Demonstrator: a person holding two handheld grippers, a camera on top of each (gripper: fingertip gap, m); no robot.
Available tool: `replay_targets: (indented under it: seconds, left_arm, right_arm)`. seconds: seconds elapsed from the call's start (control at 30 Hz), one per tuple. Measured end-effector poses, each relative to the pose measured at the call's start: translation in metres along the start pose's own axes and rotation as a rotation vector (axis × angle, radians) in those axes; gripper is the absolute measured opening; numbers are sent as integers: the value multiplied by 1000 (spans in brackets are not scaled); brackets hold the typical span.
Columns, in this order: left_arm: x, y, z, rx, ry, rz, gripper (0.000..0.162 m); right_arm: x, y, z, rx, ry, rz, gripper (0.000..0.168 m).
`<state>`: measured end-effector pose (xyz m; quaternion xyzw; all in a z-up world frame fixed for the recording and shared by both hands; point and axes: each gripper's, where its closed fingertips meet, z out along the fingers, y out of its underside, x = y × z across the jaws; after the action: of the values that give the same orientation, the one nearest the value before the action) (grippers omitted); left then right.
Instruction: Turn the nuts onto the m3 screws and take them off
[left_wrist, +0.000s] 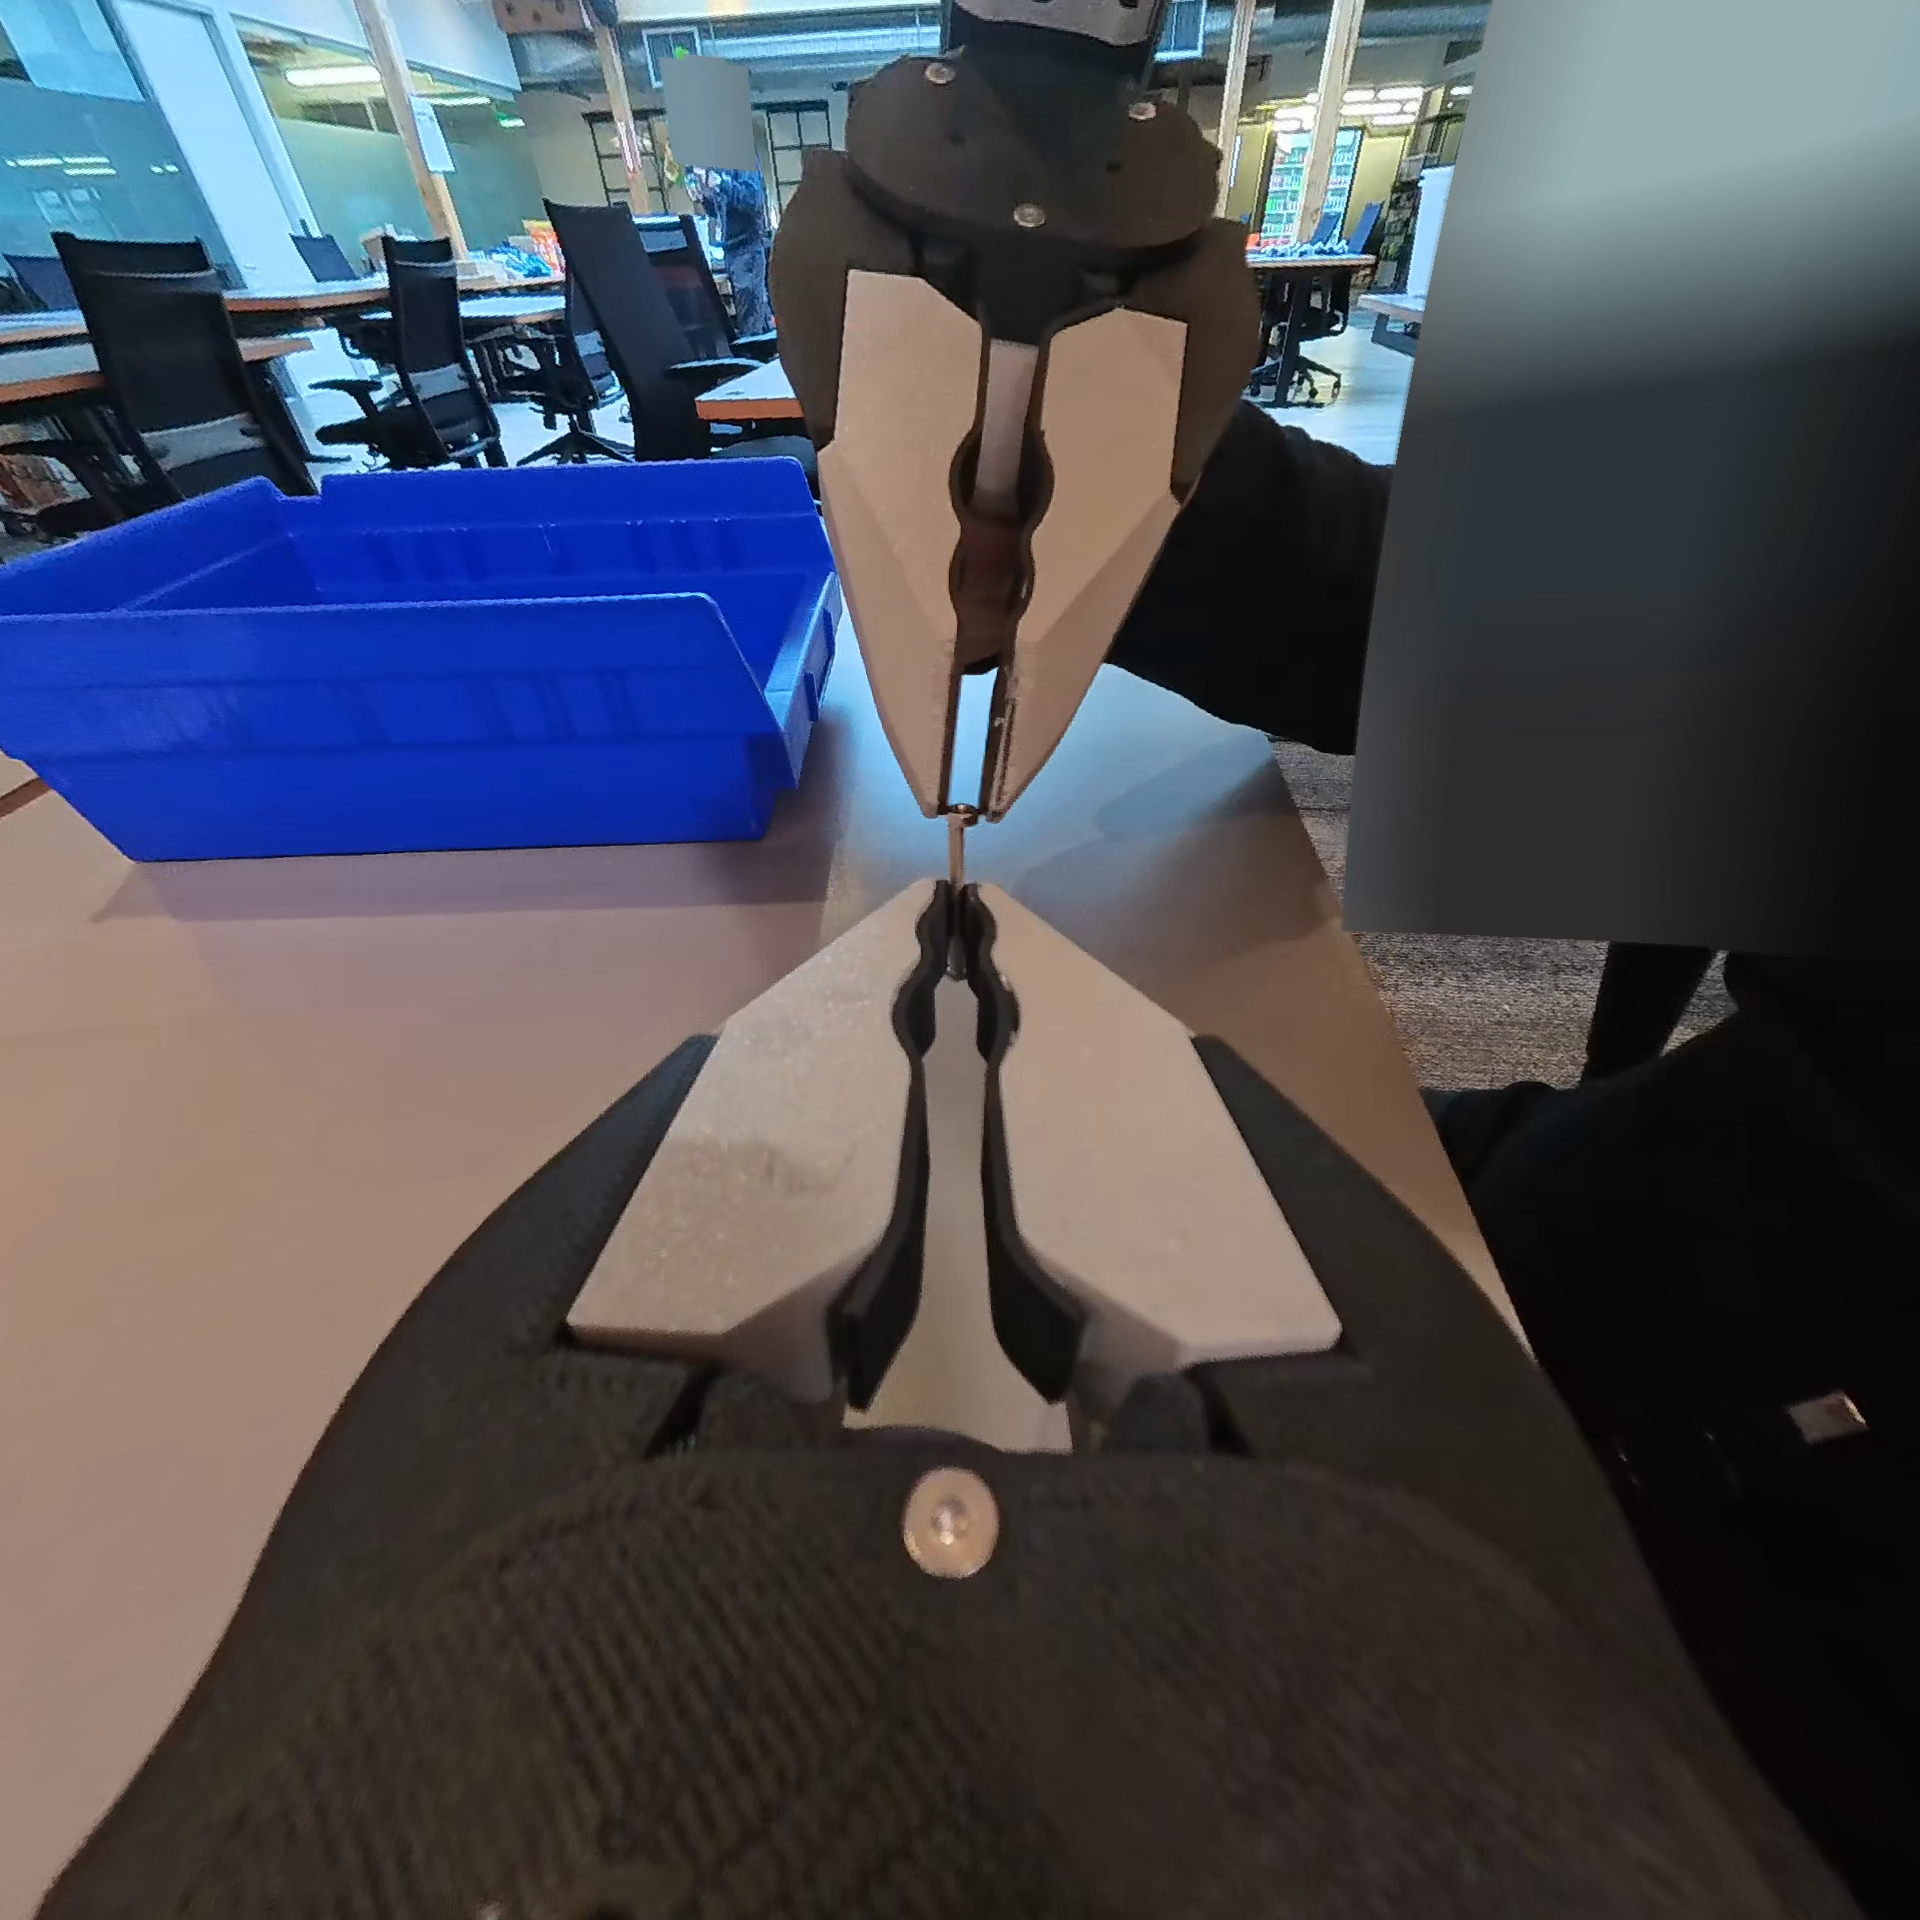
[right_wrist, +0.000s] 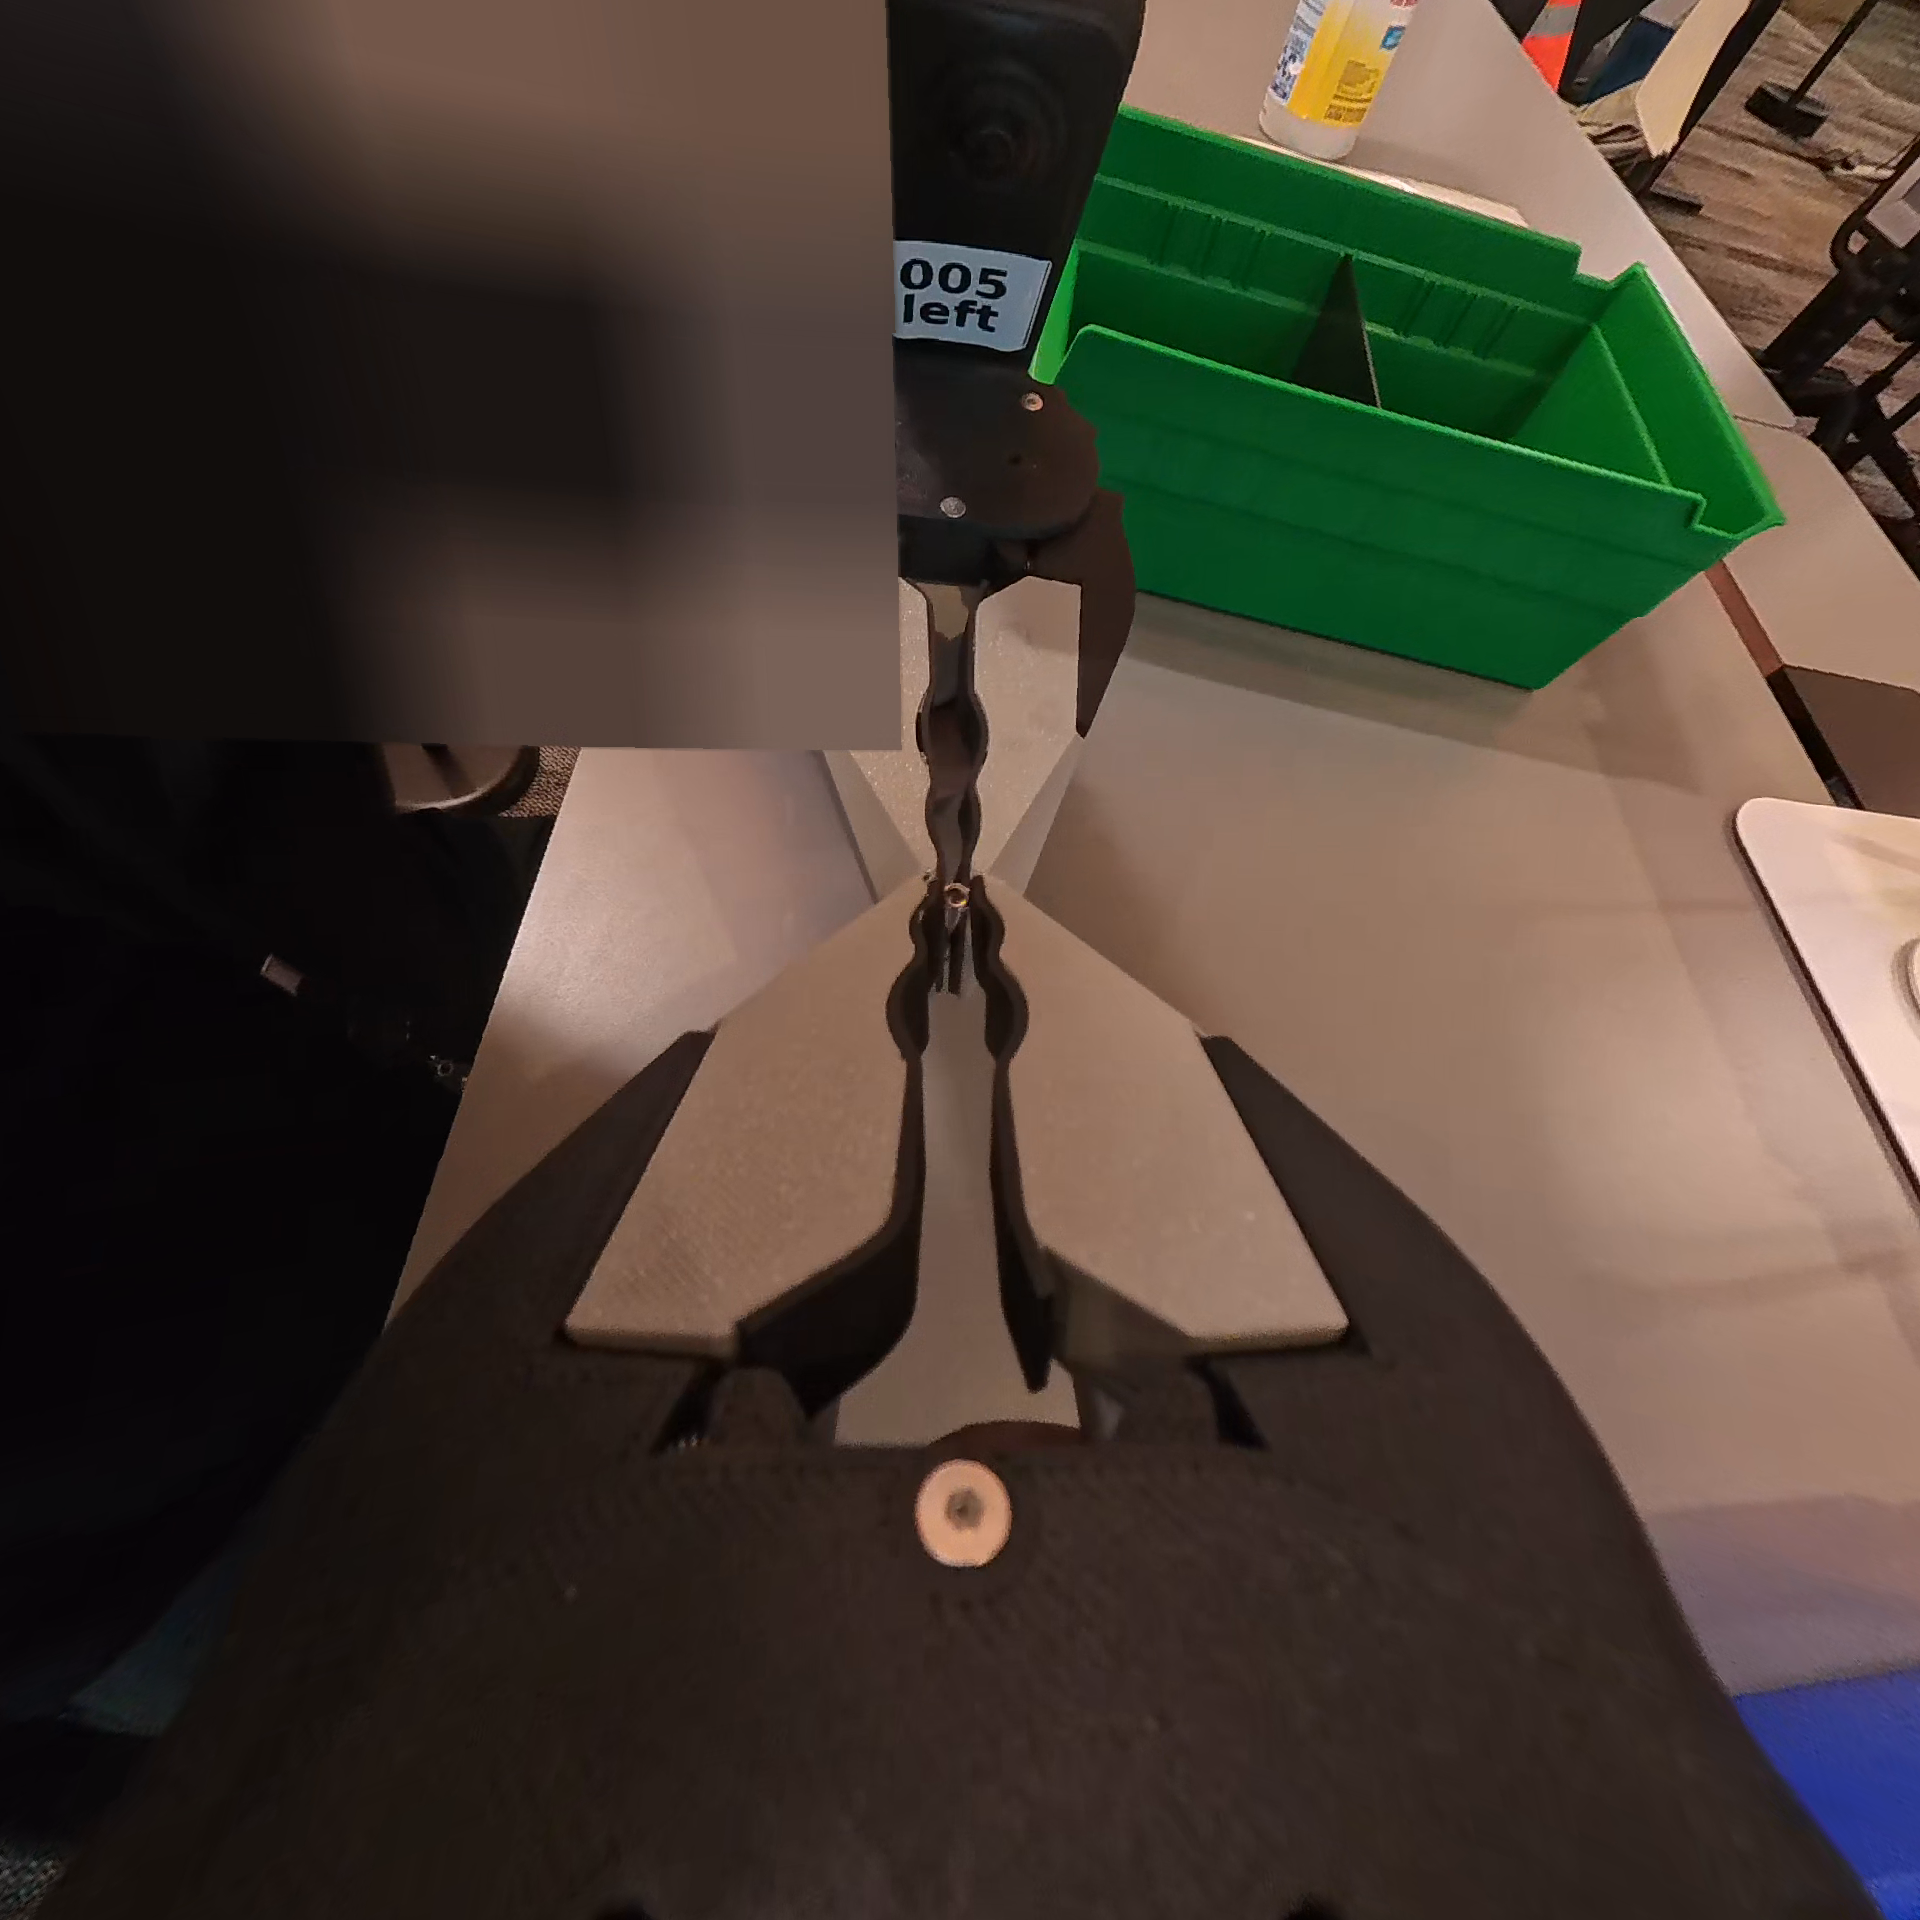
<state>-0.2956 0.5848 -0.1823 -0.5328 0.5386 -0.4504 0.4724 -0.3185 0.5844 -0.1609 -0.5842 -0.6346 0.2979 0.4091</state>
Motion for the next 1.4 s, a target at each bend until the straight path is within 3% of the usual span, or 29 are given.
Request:
replay_targets:
  seconds: [0.43,0.77,1.4]
  left_arm:
    - [0,4,2,-22,-8,16,0]
    - [-7,13,4,-82,-61,51,0]
    - [-23,17,2,-100,-151,19,0]
  right_arm:
    - [0,5,2,-19,-2,1,2]
    - [4,15,6,-127,1,21,2]
    - [20,18,11,-125,168,184,2]
